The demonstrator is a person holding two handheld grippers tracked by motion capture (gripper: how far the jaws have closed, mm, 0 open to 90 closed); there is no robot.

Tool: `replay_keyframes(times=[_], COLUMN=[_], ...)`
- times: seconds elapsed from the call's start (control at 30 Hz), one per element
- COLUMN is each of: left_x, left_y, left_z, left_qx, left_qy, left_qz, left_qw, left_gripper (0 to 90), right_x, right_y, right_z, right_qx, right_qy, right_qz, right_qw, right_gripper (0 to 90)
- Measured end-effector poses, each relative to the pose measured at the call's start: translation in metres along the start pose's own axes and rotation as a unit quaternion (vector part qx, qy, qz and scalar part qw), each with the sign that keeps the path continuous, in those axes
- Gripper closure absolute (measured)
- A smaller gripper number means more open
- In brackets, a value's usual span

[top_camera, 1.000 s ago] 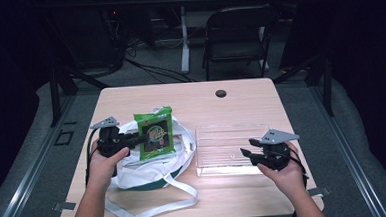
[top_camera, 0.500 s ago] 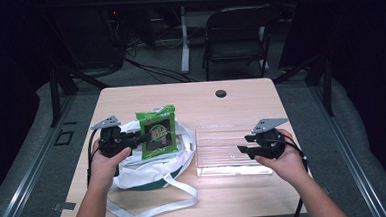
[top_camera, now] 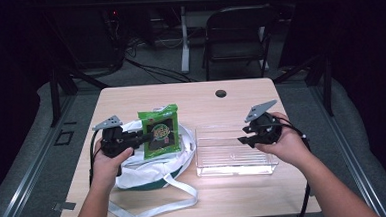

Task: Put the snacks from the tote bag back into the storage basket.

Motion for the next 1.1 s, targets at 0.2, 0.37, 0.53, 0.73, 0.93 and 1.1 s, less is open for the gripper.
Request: replay_keyframes(times=[0.2,0.37,0.53,0.73,0.93,1.1], left_x=[0.003,0.003,0.003,0.002,0.002,0.002], left_y=[-0.001,0.0,0.003,0.006,0.008,0.009], left_z=[-0.004,-0.007,-0.008,-0.011,-0.013,-0.016], left_qx=[-0.006,-0.014,-0.017,-0.025,-0.03,-0.03], left_qy=[0.003,0.004,0.002,0.003,0.002,0.006], left_qz=[-0.009,-0.011,-0.012,-0.011,-0.014,-0.016], left_qw=[0.9999,0.9998,0.9998,0.9996,0.9995,0.9994], left_gripper=[72.3,72.4,72.4,72.4,72.4,72.4], right_x=[0.017,0.033,0.049,0.062,0.073,0.083], right_y=[0.0,0.0,0.002,0.006,0.006,0.005], right_z=[-0.008,-0.013,-0.013,-0.015,-0.022,-0.024], right_qx=[0.009,0.023,0.035,0.048,0.06,0.065], right_qy=[-0.006,-0.023,-0.053,-0.058,-0.062,-0.072], right_qz=[0.009,0.015,0.035,0.047,0.059,0.069], right_qw=[0.9999,0.9994,0.9974,0.9961,0.9945,0.9929], right_gripper=[60.5,61.5,61.3,59.4,60.1,60.6])
Point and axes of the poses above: each handheld gripper's, and its own axes: y roughly forward along the jaws, x roughly out of its top, z roughly to its left, the point moved 1 cm from there along y, roughly forward along the jaws, and after that the axes turned 14 degrees about -z, right-handed, at the moved point
